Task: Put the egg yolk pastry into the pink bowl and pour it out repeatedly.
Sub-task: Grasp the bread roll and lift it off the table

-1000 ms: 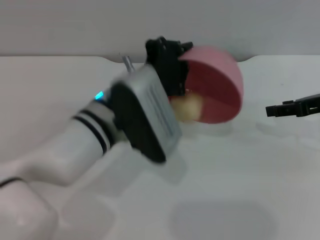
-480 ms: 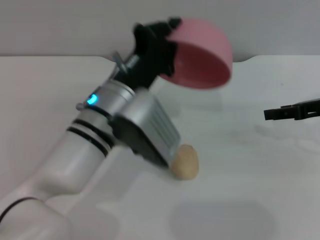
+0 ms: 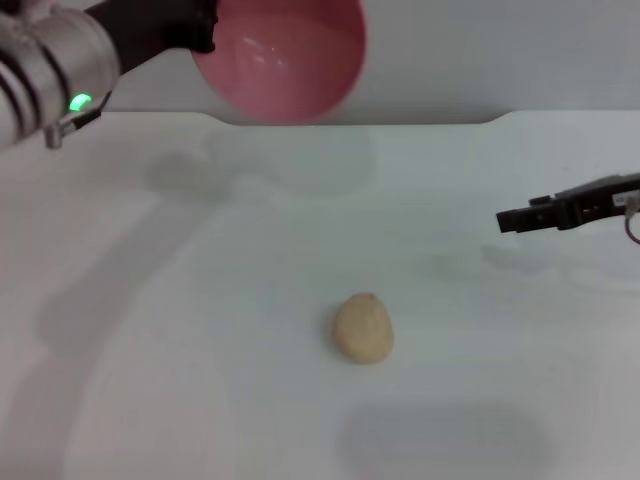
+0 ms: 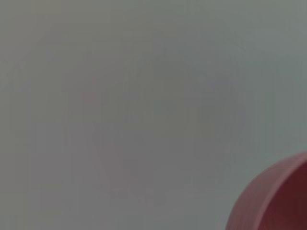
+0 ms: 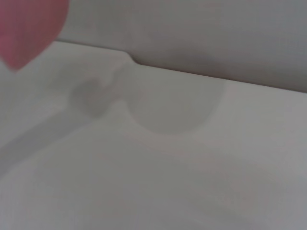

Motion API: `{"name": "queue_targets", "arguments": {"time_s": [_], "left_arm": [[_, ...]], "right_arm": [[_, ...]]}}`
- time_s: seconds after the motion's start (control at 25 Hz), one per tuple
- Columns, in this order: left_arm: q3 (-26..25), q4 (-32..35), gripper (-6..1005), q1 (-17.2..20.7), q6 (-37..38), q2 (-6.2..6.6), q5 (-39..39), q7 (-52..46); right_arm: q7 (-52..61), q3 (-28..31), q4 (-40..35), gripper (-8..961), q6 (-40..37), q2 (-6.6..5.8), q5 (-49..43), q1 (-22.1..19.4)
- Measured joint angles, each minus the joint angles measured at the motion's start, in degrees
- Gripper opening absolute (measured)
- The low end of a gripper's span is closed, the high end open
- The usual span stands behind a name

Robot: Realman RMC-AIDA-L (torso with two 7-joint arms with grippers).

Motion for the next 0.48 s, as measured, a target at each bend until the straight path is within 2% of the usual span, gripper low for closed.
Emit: {"name": "queue_targets", "arguments": {"time_s": [0.08,0.16,0.24,0.28,0.32,0.48], "left_arm": [[-8.84,-4.20,-1,-3.82,14.71,0.67,3.44,-7.59],[-15.16,-6.56,-1,-6.75,26.08,1.31,10.19,-14.52],[-18.17,-6.62,-1,-8.35,33.35,1.65,18.17,-21.38],[-19.40,-5.72,-1,-9.43,38.84,2.00,25.49,-28.31],[-19.40,-5.72,-1,-9.43,38.84,2.00,25.49,-28.31],[-24.30,-3.14,-1,-11.15,50.49,2.00,39.06,-39.70]], "right_arm": [[-0.82,-1.18,0.02,576,0.01,-0.04,-0.01,0.78],[-1.64,-2.58,0.09,574,0.15,-0.03,0.00,1.60],[-1.92,-4.45,0.44,573,0.99,0.02,-0.01,2.50],[-1.93,-5.63,0.76,572,1.63,0.07,0.00,2.99],[-1.92,-7.06,1.37,572,2.63,0.13,0.00,3.75],[-1.72,-11.06,5.58,569,5.27,0.20,-0.10,7.70]]}}
